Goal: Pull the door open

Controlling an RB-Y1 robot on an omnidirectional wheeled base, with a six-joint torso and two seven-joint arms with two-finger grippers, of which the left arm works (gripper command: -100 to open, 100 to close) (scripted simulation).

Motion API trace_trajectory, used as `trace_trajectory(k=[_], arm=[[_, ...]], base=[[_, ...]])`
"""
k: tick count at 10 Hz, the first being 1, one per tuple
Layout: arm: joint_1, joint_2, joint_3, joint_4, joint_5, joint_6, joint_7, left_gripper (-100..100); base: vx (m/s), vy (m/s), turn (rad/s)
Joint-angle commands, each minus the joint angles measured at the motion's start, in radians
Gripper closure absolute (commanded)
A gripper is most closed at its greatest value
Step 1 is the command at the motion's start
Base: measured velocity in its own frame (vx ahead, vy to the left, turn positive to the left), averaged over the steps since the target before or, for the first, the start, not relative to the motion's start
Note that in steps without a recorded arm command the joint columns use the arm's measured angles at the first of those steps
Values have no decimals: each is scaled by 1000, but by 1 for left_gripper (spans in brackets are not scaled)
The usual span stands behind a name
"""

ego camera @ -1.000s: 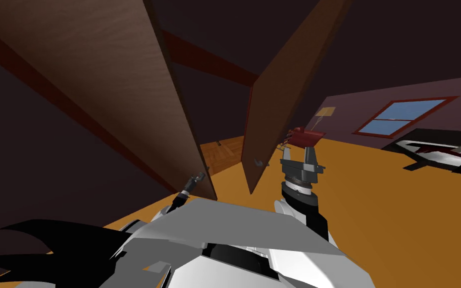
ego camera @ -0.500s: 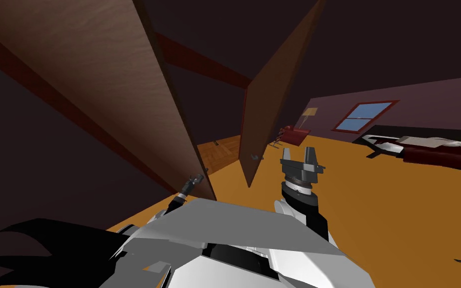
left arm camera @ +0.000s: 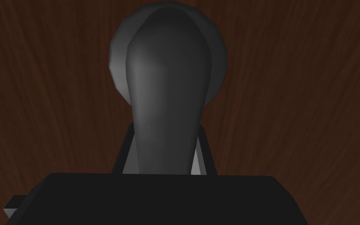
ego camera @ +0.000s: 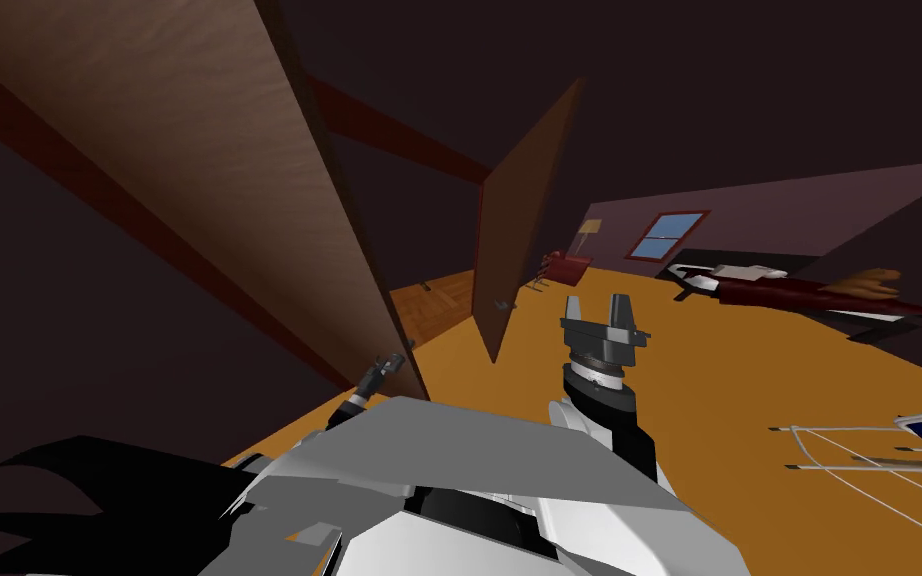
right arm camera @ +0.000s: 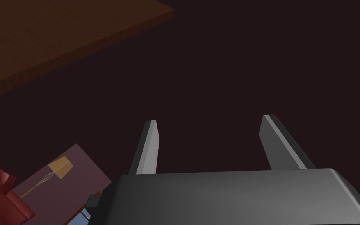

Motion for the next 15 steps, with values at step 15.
trace_trajectory(k=[15], arm=[[-56, -32, 11, -1, 19, 72, -37, 100]], base=[[-145, 48, -119]])
